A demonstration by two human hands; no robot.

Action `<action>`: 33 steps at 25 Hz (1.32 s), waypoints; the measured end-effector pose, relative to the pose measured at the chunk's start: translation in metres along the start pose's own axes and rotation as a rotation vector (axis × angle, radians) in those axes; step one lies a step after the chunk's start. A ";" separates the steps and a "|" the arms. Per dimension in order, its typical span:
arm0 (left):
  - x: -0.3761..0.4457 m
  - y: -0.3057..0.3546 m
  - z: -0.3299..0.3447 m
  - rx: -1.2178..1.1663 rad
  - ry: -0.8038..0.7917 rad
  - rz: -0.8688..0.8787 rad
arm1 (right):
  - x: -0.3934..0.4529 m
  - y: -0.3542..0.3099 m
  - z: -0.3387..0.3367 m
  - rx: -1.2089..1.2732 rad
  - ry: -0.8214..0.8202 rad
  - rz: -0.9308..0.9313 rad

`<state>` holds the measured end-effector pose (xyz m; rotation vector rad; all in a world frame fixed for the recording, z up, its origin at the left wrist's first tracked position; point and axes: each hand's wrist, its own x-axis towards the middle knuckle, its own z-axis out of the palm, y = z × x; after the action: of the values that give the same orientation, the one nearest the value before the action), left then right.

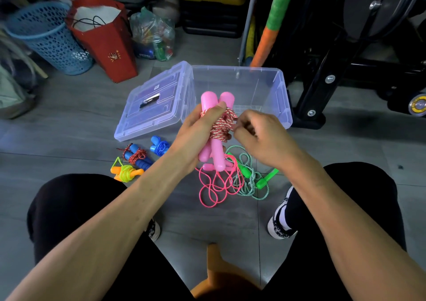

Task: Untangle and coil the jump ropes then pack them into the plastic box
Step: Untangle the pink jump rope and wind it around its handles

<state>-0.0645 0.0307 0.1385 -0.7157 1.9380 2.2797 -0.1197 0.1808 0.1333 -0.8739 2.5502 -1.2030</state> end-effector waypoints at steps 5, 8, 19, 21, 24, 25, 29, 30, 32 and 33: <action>0.003 -0.004 0.000 0.098 0.040 0.054 | -0.003 -0.002 0.002 -0.225 -0.038 -0.167; 0.006 -0.007 -0.002 0.060 0.099 0.177 | -0.005 -0.009 0.000 -0.005 0.032 -0.089; 0.016 -0.003 -0.001 -0.011 -0.030 0.028 | -0.002 -0.001 0.001 0.204 0.128 0.037; 0.018 -0.006 -0.005 -0.066 -0.175 0.016 | 0.004 0.004 0.004 0.305 0.141 0.102; 0.019 -0.012 -0.013 -0.020 -0.290 -0.034 | 0.008 0.008 0.008 0.387 0.145 0.154; 0.020 -0.015 -0.015 0.018 -0.253 -0.046 | 0.008 0.010 0.010 0.381 0.128 0.164; 0.025 -0.031 -0.027 0.242 0.002 0.034 | 0.009 0.016 0.018 0.220 0.013 0.191; 0.027 -0.037 -0.032 0.263 0.016 0.035 | 0.009 0.018 0.021 0.141 -0.023 0.195; 0.029 -0.054 -0.044 0.273 0.007 -0.011 | 0.008 0.020 0.027 0.025 -0.091 0.185; 0.031 -0.067 -0.051 0.286 0.043 -0.058 | 0.008 0.019 0.031 -0.008 -0.129 0.182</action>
<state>-0.0534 -0.0116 0.0597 -0.7787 2.1688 1.9131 -0.1224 0.1661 0.0993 -0.6800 2.4714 -1.0486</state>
